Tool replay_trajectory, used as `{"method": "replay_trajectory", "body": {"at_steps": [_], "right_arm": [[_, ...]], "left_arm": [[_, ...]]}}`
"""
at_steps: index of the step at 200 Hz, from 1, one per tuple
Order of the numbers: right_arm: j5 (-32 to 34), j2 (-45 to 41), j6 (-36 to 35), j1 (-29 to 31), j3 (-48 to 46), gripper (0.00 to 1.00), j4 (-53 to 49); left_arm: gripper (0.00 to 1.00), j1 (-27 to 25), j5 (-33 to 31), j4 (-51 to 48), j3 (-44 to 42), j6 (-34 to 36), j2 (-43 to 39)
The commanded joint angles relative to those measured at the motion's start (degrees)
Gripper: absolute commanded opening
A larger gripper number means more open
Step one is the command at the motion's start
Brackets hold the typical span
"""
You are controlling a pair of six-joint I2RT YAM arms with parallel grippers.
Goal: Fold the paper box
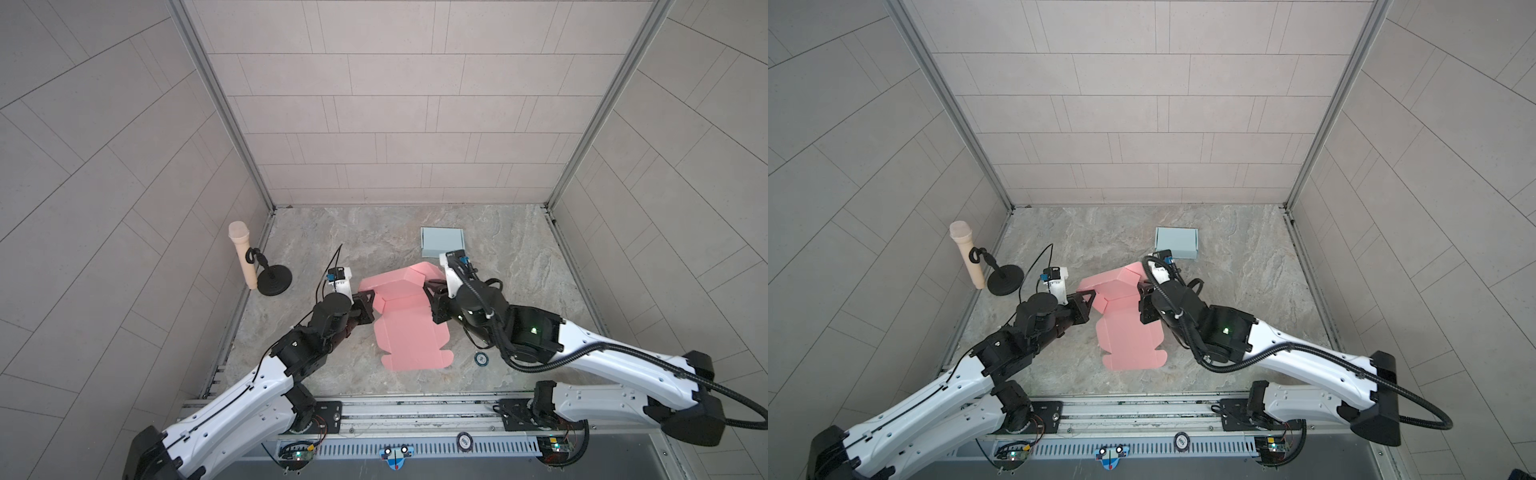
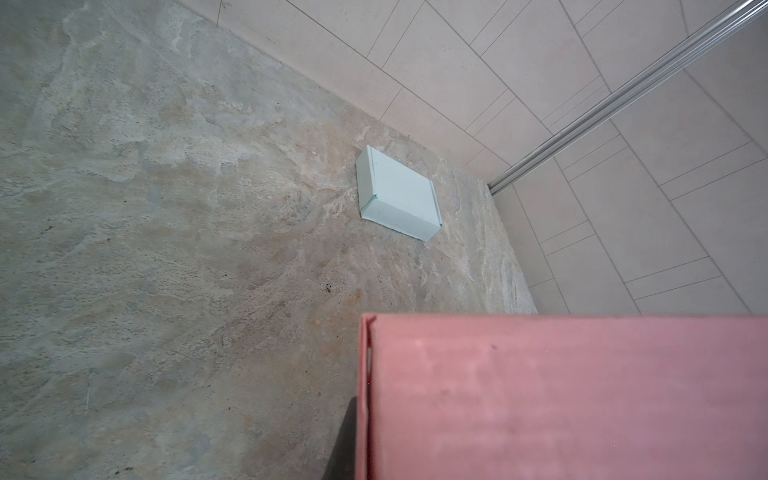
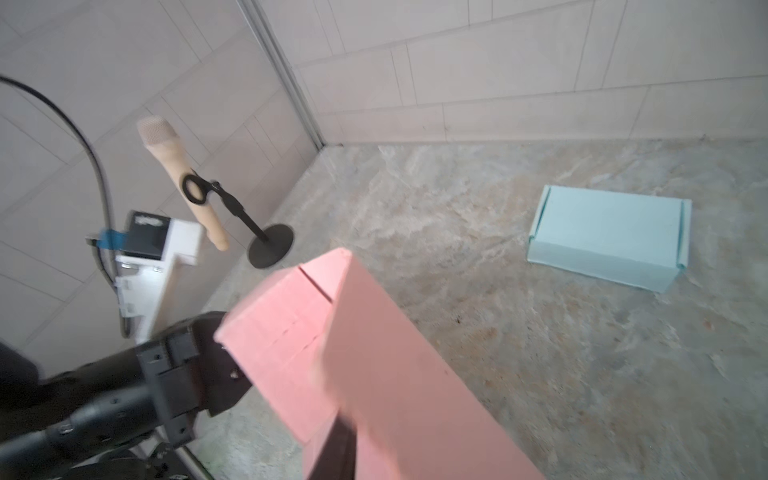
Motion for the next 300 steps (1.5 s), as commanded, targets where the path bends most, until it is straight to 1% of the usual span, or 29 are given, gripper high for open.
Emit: {"method": "replay_trajectory", "body": {"at_steps": [1,20,31,56,69,79,82,87,101,127,159,181,223,241,253,280,290,300], "right_arm": [[-0.1,-6.8,-5.1,0.8,-3.4,0.34,3.9],[-1.2,-12.8,-5.0,0.8,-9.2,0.46,8.9],[-1.3,-15.8,-4.7,0.7,-12.0,0.51,11.3],[-1.3,-19.3,-5.4,0.3,-15.5,0.52,13.0],[-3.0,-19.8,-6.7,-0.1,-17.3,0.52,14.3],[-4.3,-20.1,-7.5,-0.3,-19.3,0.52,16.8],[-4.8,-20.2,-7.7,-0.4,-19.9,0.52,17.6],[-5.8,-20.2,-7.8,-0.7,-21.0,0.52,19.2],[-8.1,-20.0,-7.7,-1.2,-23.2,0.52,23.2],[-9.4,-17.2,-6.7,-1.4,-23.4,0.51,27.4],[-11.1,-13.5,-5.6,-1.4,-21.3,0.5,33.6],[-10.9,-11.0,-6.0,-1.4,-18.7,0.47,33.3],[-11.1,-7.3,-4.8,-1.4,-17.1,0.43,34.7],[-12.5,-8.7,-4.6,-1.4,-18.7,0.43,37.0],[-12.9,-10.4,-4.6,-1.3,-20.3,0.45,37.4],[-12.6,-15.0,-4.3,-1.3,-23.0,0.48,35.1],[-11.9,-16.5,-4.3,-1.3,-23.4,0.48,34.3],[-11.1,-17.8,-4.4,-1.3,-25.9,0.46,33.8]], "left_arm": [[0.06,2.0,5.0,-1.2,1.4,-1.1,-1.4],[0.06,3.7,7.5,-1.4,1.2,-1.1,-1.8],[0.06,4.8,9.0,-1.4,1.0,-0.8,-2.0],[0.06,8.2,13.8,-1.1,0.8,-0.8,-2.2],[0.06,10.0,16.4,-0.4,0.7,-1.3,-2.6],[0.06,10.8,18.6,0.1,0.8,-1.8,-2.8],[0.06,12.6,19.3,0.3,0.8,-2.0,-2.9],[0.06,13.5,20.3,0.5,0.8,-2.4,-3.0],[0.06,14.7,22.4,1.4,0.9,-3.1,-3.4],[0.06,14.8,24.4,1.3,2.0,-3.0,-3.7],[0.06,14.8,26.0,0.9,2.6,-2.0,-3.3],[0.07,14.8,26.7,1.3,2.3,-2.2,-3.4],[0.07,14.8,27.6,1.6,2.0,-2.2,-3.8],[0.07,14.8,27.8,2.0,2.0,-2.5,-4.1],[0.08,14.7,27.9,2.3,2.0,-2.7,-4.2],[0.08,14.8,28.2,2.4,2.4,-2.6,-4.1],[0.07,14.8,28.2,2.6,2.4,-2.7,-3.9],[0.08,14.8,28.4,2.8,2.4,-3.0,-3.8]]}}
